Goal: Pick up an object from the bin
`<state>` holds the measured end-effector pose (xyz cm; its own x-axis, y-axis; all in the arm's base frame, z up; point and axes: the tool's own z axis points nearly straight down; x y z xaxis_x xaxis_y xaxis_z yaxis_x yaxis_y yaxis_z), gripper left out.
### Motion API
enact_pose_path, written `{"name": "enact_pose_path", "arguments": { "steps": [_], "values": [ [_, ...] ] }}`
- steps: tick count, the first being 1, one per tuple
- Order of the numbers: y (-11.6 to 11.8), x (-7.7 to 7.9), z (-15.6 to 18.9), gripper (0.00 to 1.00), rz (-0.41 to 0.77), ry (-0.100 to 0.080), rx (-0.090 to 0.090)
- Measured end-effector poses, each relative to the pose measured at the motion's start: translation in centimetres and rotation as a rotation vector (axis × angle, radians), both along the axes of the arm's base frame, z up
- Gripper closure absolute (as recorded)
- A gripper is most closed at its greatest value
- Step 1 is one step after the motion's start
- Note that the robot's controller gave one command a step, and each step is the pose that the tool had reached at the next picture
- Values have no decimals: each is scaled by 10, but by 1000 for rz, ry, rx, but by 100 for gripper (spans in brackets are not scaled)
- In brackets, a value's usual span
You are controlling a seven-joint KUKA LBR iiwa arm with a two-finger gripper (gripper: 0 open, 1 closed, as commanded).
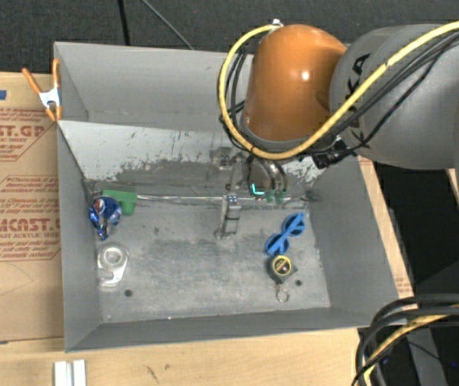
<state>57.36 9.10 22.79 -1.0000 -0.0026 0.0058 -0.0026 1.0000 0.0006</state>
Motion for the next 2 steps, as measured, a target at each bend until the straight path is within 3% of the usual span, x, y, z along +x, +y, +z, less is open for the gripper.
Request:
{"name": "enact_pose_path", "arguments": {
  "steps": [1, 2],
  "values": [
    [46, -50, -115, 0, -119, 3, -1],
    [119, -56, -141, 0, 189, -6, 2]
  ]
}}
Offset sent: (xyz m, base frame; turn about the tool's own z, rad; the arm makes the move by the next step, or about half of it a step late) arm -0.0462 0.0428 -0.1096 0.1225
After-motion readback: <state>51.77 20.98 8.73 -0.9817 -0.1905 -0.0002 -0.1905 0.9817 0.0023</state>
